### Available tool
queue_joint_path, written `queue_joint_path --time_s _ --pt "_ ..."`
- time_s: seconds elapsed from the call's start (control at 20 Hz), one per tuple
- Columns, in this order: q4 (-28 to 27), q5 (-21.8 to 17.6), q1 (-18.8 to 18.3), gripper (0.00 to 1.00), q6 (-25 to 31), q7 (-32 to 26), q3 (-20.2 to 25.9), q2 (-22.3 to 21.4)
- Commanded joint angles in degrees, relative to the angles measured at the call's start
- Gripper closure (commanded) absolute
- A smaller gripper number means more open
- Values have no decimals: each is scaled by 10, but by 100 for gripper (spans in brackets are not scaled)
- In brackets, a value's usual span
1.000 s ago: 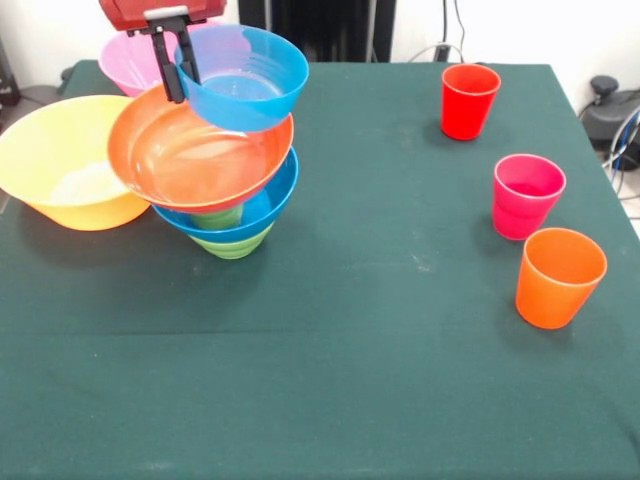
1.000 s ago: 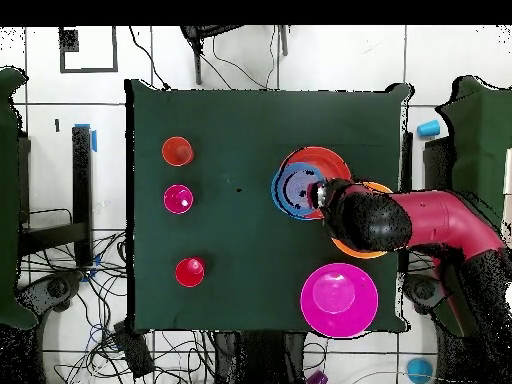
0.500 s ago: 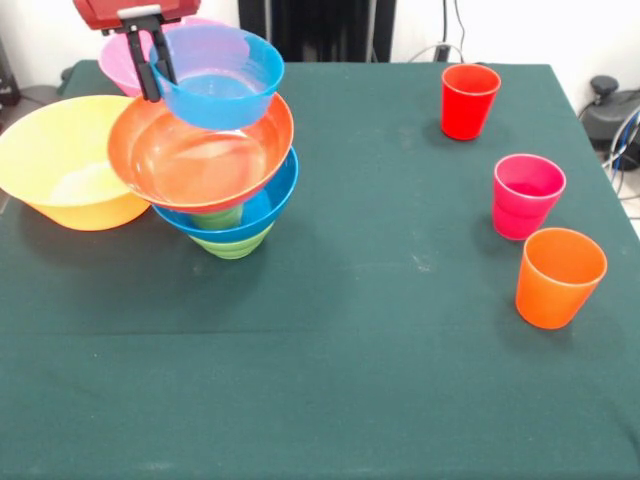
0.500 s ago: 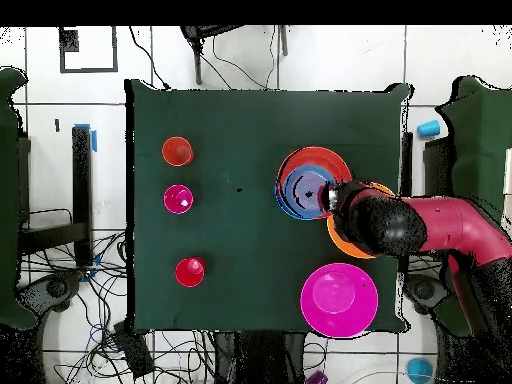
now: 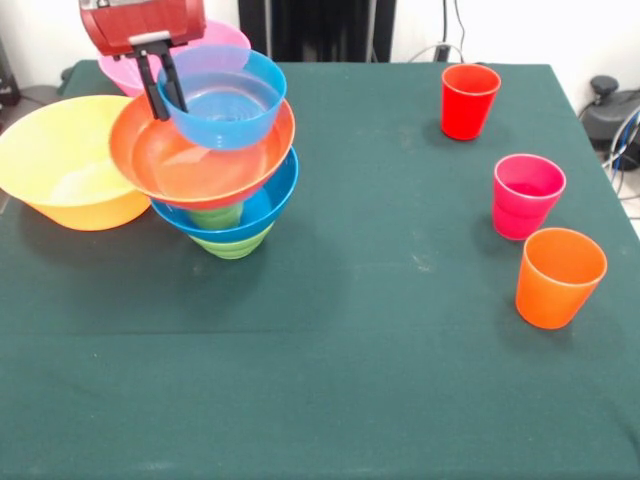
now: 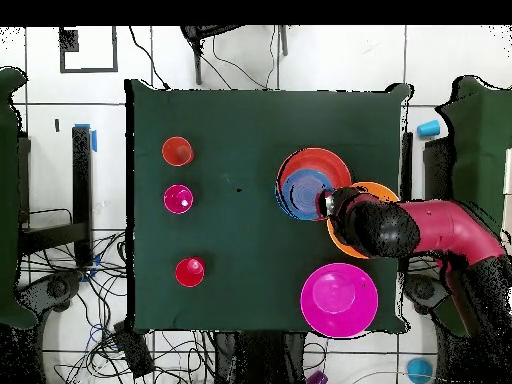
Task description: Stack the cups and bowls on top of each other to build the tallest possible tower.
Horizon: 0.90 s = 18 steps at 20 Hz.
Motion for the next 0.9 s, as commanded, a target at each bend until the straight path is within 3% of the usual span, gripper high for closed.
queue_joint_path --time_s 0.05,0.9 --pt "-10 -54 30 100 31 -152 -4 22" --pt "-10 -61 36 100 35 -144 -6 13"
